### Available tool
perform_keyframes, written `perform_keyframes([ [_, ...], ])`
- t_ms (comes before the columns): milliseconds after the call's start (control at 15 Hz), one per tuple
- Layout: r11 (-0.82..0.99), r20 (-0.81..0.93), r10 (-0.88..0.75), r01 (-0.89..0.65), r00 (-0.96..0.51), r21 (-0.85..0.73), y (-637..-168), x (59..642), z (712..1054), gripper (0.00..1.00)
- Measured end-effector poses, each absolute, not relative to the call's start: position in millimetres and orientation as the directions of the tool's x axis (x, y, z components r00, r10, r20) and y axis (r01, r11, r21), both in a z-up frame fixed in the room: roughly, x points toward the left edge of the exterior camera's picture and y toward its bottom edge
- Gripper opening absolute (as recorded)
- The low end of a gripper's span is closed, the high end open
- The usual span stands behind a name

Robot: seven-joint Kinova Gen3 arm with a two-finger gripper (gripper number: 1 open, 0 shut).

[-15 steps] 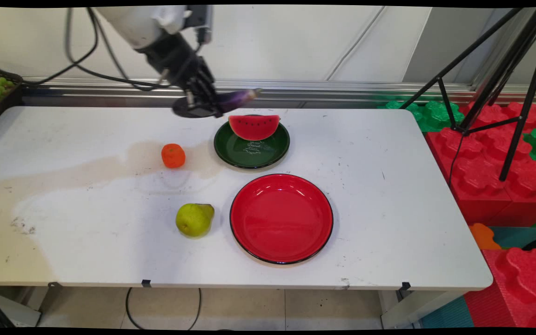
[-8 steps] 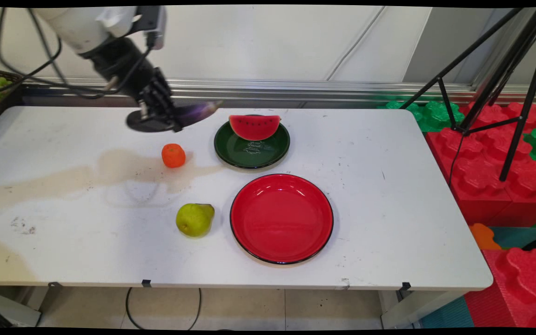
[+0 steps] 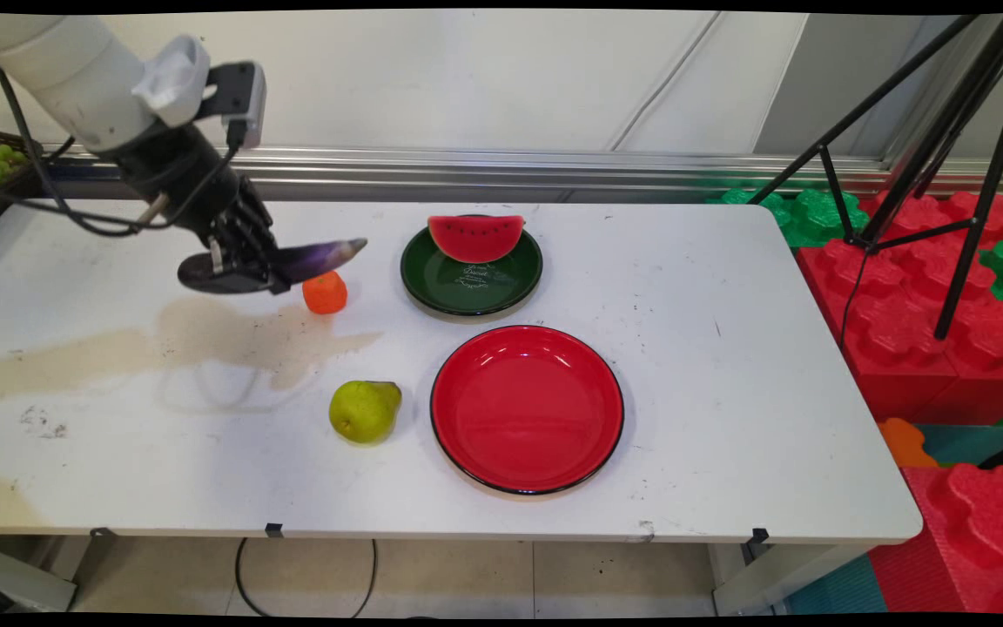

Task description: Place the picked object on the table

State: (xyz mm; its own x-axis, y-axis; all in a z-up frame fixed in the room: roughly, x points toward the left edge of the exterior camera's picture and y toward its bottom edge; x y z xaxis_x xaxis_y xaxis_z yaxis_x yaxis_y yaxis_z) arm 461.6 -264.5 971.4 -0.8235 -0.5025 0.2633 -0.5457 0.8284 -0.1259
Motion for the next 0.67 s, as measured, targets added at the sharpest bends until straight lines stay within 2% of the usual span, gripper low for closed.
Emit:
perform_keyframes([
  [667,0.813,0.192,-0.549,-0.573,-0.814,-0.104,-268,454,909,0.0],
])
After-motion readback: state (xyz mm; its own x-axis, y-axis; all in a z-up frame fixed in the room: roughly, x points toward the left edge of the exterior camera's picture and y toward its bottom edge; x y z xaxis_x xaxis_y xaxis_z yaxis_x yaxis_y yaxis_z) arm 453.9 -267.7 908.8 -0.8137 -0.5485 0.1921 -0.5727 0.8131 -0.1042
